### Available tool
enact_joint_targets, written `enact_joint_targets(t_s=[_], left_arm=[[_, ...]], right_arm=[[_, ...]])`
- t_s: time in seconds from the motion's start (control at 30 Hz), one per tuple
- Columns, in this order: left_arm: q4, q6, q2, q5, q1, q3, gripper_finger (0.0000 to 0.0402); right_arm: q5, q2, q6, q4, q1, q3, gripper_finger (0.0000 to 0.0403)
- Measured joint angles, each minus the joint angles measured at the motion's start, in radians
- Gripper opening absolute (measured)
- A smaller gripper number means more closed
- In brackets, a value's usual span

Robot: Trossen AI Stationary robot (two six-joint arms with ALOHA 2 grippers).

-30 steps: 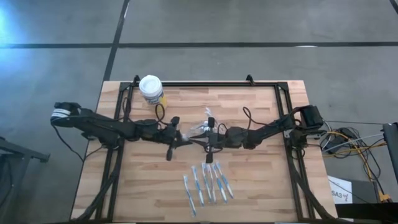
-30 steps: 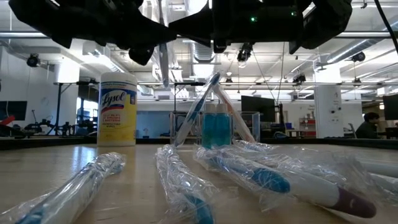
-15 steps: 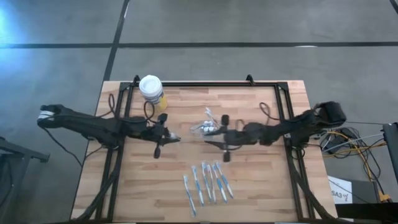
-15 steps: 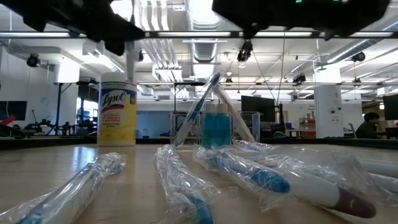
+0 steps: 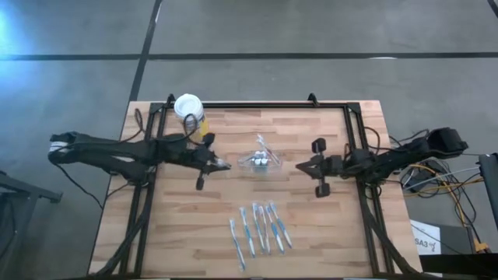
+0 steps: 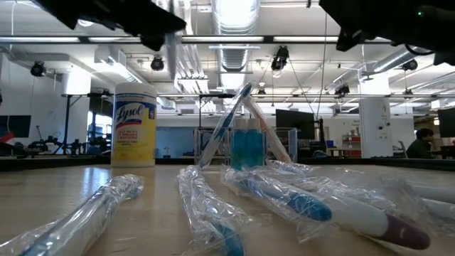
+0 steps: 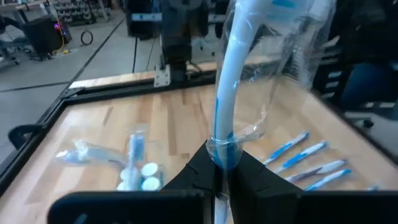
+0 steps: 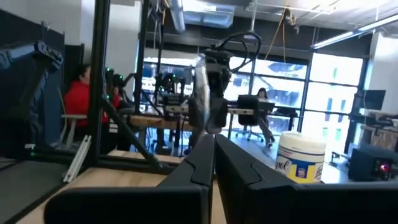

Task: Pick & Place toothbrushing station
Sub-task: Put the blue toothbrush into the left section of the transparent organizer

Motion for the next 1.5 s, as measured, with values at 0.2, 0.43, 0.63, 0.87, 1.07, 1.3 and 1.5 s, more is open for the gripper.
enact_joint_targets(t_s=[0.2, 0.43, 0.63, 0.87, 1.07, 1.3, 1.5], left_arm=[[0.081, 0.052, 0.178, 0.021, 0.1, 0.058, 0.0018], [0.204, 0.038, 0.351, 0.075, 0.19, 0.062, 0.0018], [0.218, 0.039, 0.481, 0.097, 0.224, 0.094, 0.0018], [0.225, 0.048, 0.585, 0.113, 0.234, 0.126, 0.0022], [0.22, 0.054, 0.612, 0.115, 0.249, 0.125, 0.0023], [0.214, 0.016, 0.605, 0.113, 0.25, 0.124, 0.0079], [0.205, 0.015, 0.604, 0.113, 0.25, 0.123, 0.0139]], right_arm=[[-0.001, -0.045, 0.01, -0.004, 0.001, -0.033, 0.0008], [-0.002, -0.046, 0.01, -0.009, 0.001, -0.038, 0.0008], [-0.002, -0.046, 0.008, -0.011, 0.0, -0.038, 0.0008], [-0.002, -0.046, 0.005, -0.011, 0.0, -0.039, 0.0008], [-0.002, -0.046, 0.006, -0.016, 0.0, -0.04, 0.0008], [-0.002, -0.046, 0.009, -0.018, 0.0, -0.04, 0.0008], [-0.002, -0.046, 0.009, -0.018, 0.0, -0.04, 0.0008]])
